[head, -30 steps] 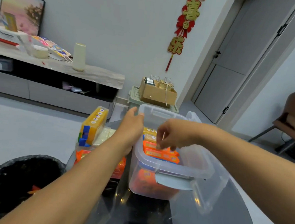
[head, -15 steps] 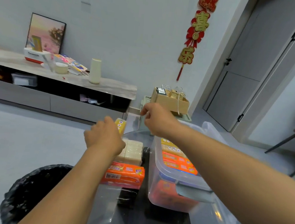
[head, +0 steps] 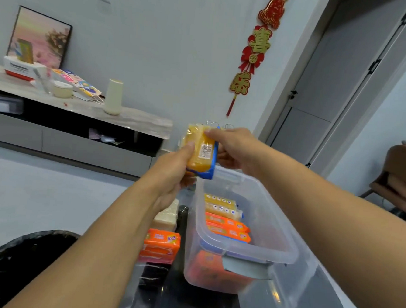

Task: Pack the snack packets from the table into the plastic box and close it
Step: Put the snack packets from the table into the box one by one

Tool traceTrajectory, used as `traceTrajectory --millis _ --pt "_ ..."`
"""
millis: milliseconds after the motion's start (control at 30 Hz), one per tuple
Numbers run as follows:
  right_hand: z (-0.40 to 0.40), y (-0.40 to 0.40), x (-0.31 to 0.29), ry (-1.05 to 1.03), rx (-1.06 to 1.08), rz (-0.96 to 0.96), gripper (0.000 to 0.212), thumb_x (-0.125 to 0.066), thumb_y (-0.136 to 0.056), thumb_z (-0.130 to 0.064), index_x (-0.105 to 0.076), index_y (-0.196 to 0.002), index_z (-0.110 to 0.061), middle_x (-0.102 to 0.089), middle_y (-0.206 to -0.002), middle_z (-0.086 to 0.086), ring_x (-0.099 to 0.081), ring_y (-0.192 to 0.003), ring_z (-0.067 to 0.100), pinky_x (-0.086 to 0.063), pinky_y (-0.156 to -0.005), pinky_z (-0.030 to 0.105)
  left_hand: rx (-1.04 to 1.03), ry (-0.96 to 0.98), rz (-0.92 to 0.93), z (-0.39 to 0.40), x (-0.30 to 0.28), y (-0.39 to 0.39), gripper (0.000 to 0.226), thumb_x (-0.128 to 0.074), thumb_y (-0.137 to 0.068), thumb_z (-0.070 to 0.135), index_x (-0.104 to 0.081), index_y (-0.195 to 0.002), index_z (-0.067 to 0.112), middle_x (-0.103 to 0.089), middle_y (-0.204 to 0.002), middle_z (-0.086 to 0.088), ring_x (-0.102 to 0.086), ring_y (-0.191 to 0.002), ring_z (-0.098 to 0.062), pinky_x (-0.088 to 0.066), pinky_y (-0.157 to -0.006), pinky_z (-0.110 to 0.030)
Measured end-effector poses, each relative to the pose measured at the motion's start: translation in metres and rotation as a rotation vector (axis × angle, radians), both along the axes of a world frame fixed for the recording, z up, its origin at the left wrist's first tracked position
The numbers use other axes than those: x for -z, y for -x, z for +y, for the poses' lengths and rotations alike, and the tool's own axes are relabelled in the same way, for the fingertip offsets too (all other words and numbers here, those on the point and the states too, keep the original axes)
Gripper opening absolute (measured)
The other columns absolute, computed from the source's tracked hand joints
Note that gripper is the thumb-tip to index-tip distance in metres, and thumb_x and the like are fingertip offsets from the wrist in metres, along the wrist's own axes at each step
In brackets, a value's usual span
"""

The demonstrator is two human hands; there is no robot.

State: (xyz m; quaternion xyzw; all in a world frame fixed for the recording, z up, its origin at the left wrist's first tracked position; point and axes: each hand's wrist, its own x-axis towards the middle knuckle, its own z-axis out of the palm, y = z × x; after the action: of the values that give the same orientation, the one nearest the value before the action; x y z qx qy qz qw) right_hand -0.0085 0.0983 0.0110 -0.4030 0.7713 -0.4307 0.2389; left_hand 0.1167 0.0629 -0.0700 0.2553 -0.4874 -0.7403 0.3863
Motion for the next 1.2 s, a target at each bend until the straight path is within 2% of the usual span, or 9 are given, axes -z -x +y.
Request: traceTrajectory --millis 200,400,467,533,600,700,867,1067,1200 --pt "0.024 0.043 -0.017 -0.354 0.076 0.904 0.027 -0.071 -0.078 -0.036 -0.071 -0.094 -0.015 -0.073 -0.08 0.003 -0.072 -0.071 0.021 -0.064 -0.067 0.037 -0.012 0.454 -0.377 0.014 0.02 0.023 0.06 -0.052 -0.098 0.037 -0.031 -0.154 0.03 -0.033 -0.158 0.002 -0.035 -0.142 -0.02 -0.033 -0.109 -0.039" --pt "0.023 0.055 0.058 -0.765 -0.045 1.442 0.018 -0.066 -0.087 -0.019 -0.054 -0.075 -0.015 -0.044 -0.065 0.0 -0.056 -0.071 0.025 -0.043 -0.057 0.031 -0.008 0.537 -0.539 0.032 0.038 0.038 0.067 -0.04 -0.097 0.002 -0.017 -0.158 0.018 -0.006 -0.165 0.007 -0.036 -0.137 -0.02 -0.036 -0.099 -0.024" --pt "0.015 0.054 0.078 -0.792 -0.075 1.483 0.026 -0.062 -0.091 -0.013 -0.049 -0.069 -0.016 -0.047 -0.068 0.0 -0.06 -0.08 0.028 -0.041 -0.062 0.032 0.001 0.515 -0.595 0.03 0.037 0.039 0.066 -0.041 -0.098 0.003 -0.016 -0.158 0.016 -0.006 -0.165 0.009 -0.043 -0.127 -0.02 -0.042 -0.092 -0.028" --pt "0.008 0.048 0.086 -0.786 -0.112 1.477 0.006 -0.062 -0.093 -0.011 -0.065 -0.088 -0.013 -0.065 -0.089 0.003 -0.067 -0.097 0.028 -0.042 -0.066 0.032 0.002 0.511 -0.642 0.028 0.037 0.04 0.069 -0.043 -0.097 0.002 -0.013 -0.158 0.016 -0.005 -0.165 0.008 -0.044 -0.13 -0.023 -0.045 -0.094 -0.032" --pt "0.001 0.049 0.091 -0.789 -0.122 1.425 0.019 -0.064 -0.093 -0.009 -0.07 -0.11 -0.011 -0.069 -0.11 0.008 -0.066 -0.106 0.029 -0.043 -0.069 0.033 0.016 0.514 -0.666 0.027 0.036 0.04 0.068 -0.044 -0.096 0.001 -0.017 -0.157 0.014 -0.008 -0.164 0.006 -0.046 -0.125 -0.023 -0.046 -0.09 -0.032" --pt "-0.001 0.057 0.081 -0.837 -0.079 1.267 0.005 -0.064 -0.091 -0.011 -0.062 -0.095 -0.014 -0.062 -0.089 0.007 -0.061 -0.089 0.028 -0.046 -0.068 0.033 0.006 0.527 -0.648 0.028 0.034 0.04 0.058 -0.045 -0.095 -0.001 -0.029 -0.15 0.014 -0.018 -0.16 0.002 -0.048 -0.106 -0.02 -0.042 -0.077 -0.028" --pt "0.005 0.059 0.056 -1.17 -0.03 0.877 0.026 -0.068 -0.094 -0.028 -0.059 -0.078 -0.009 -0.057 -0.073 0.006 -0.056 -0.081 0.021 -0.051 -0.083 0.028 -0.014 0.49 -0.633 0.032 0.033 0.041 0.061 -0.041 -0.096 -0.002 -0.025 -0.153 0.014 -0.006 -0.165 0.007 -0.046 -0.122 -0.021 -0.042 -0.085 -0.028" --pt "0.016 0.022 0.052 -1.238 -0.224 1.209 0.035 -0.068 -0.093 -0.031 -0.049 -0.068 -0.016 -0.052 -0.072 0.003 -0.057 -0.083 0.021 -0.052 -0.093 0.034 -0.031 0.51 -0.633 0.034 0.032 0.04 0.057 -0.044 -0.096 -0.003 -0.031 -0.149 0.013 -0.017 -0.161 0.004 -0.04 -0.103 -0.013 -0.035 -0.079 -0.021" --pt "0.021 0.019 0.065 -1.301 -0.244 1.104 0.039 -0.066 -0.097 -0.025 -0.047 -0.066 -0.013 -0.049 -0.07 0.004 -0.051 -0.068 0.019 -0.048 -0.084 0.034 -0.02 0.51 -0.635 0.033 0.032 0.04 0.055 -0.046 -0.095 -0.003 -0.035 -0.146 0.014 -0.025 -0.155 0.001 -0.049 -0.102 -0.02 -0.04 -0.073 -0.026"
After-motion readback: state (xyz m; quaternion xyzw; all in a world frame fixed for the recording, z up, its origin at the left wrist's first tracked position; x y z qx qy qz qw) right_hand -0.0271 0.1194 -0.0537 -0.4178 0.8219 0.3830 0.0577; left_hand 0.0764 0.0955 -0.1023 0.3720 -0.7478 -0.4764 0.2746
